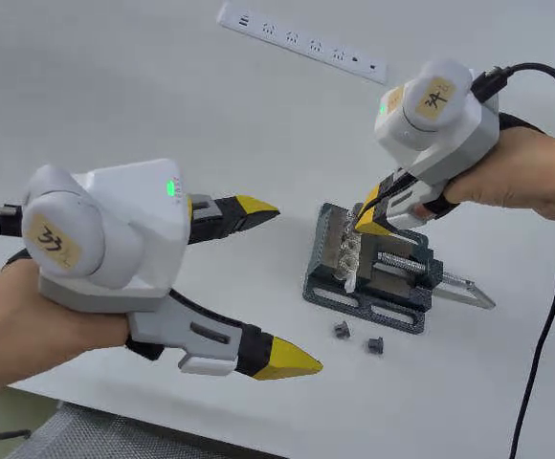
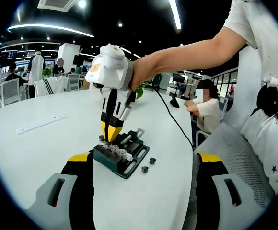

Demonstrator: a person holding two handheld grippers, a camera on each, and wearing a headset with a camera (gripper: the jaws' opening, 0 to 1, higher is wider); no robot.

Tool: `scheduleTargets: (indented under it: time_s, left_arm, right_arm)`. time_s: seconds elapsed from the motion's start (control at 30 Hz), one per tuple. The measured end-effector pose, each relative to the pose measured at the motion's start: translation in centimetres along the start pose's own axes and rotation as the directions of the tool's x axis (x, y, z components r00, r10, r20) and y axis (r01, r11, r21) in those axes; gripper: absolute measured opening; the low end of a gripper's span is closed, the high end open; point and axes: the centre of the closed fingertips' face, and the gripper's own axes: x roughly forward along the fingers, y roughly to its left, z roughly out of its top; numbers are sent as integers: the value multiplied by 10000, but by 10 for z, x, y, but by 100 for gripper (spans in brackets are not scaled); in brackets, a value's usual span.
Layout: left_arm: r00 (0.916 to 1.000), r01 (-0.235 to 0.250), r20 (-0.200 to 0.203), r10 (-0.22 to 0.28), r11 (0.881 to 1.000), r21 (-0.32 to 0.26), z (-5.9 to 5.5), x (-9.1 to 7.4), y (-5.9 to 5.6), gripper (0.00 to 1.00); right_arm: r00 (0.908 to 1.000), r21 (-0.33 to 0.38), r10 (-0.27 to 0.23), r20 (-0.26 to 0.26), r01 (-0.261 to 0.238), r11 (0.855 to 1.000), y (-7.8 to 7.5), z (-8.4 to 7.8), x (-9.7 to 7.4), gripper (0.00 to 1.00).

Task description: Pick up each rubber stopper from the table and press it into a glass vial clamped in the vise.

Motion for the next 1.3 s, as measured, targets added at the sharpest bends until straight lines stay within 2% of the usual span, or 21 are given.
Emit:
scheduleTargets:
  time_s: [0.63, 0.7, 0.83, 1.3]
  left_arm:
    - [10000, 28, -82, -28, 10000, 72, 2, 0, -3, 87]
    - [10000, 20, -92, -20, 10000, 82, 2, 0, -3, 87]
    - [10000, 30, -91, -29, 10000, 81, 2, 0, -4, 87]
    - [9996, 150, -234, -146, 9997, 172, 1, 3, -9, 87]
  right_arm:
    - [9975, 135, -483, 524, 477, 9988, 1, 2, -2, 3]
    - [9975, 111, -494, 502, 489, 9987, 1, -1, -3, 6]
    - [9975, 145, -470, 523, 463, 9988, 5, -6, -5, 7]
    - [9875, 667, -945, 1261, 866, 9940, 7, -9, -20, 10]
